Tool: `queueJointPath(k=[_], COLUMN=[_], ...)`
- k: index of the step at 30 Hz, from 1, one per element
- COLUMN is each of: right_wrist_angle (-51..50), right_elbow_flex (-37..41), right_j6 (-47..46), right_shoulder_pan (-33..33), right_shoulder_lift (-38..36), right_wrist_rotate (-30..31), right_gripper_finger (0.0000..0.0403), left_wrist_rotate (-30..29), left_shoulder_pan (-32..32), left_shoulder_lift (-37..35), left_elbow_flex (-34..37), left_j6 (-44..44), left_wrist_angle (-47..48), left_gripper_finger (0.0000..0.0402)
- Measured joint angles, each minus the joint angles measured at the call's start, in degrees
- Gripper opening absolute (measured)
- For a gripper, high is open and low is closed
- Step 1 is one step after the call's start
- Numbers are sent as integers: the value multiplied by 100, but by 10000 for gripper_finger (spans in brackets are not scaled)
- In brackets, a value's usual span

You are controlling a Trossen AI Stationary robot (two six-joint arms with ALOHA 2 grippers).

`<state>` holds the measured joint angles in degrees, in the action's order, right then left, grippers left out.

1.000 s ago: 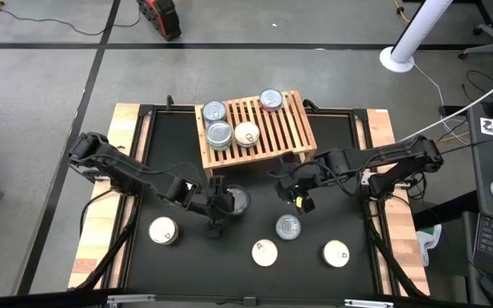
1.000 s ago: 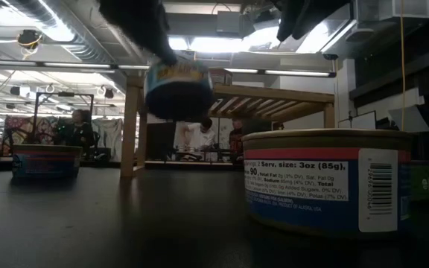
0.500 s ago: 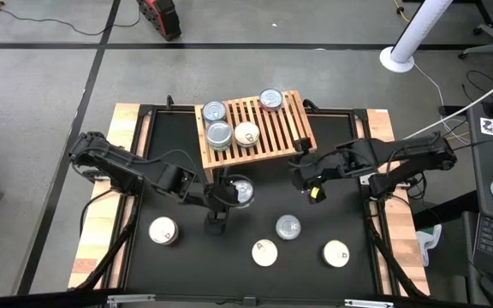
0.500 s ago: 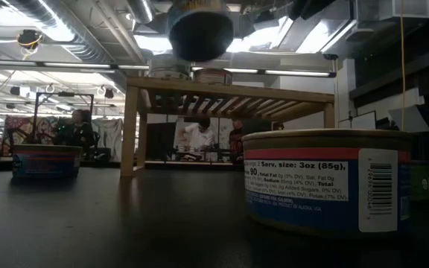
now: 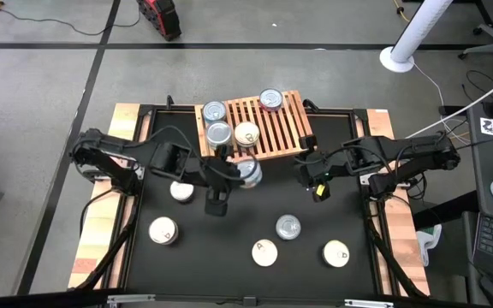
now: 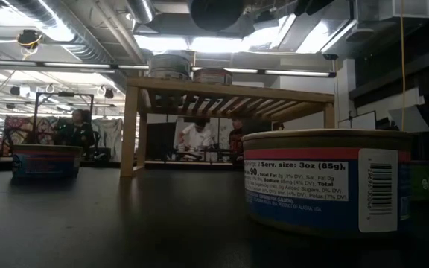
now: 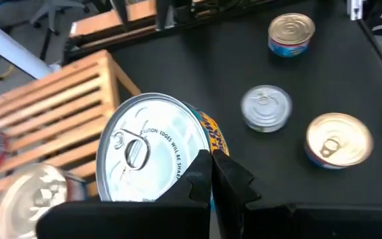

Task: Stack canned seafood by type on shelf
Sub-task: Put the yellow tuna can on the shelf

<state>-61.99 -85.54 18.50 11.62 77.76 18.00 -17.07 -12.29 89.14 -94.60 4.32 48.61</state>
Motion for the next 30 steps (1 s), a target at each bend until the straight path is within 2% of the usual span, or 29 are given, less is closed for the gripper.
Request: queueJointPath(k=[12, 30], right_wrist_angle=[2, 4], right_elbow_flex=[0, 0], right_j6=[-2, -2], right_shoulder_pan=[-2, 0], right_shoulder_lift=[0, -1], right_wrist_rotate=[0, -2], right_gripper_finger=[154, 154], left_wrist_rotate=[-7, -12], left_shoulder_pan=[875, 2576], left_shoulder_lift=[-4, -72], left_elbow_flex=[-503, -525], left_j6=[827, 1764], left_wrist_angle=[593, 968], left_gripper_finger=[0, 0])
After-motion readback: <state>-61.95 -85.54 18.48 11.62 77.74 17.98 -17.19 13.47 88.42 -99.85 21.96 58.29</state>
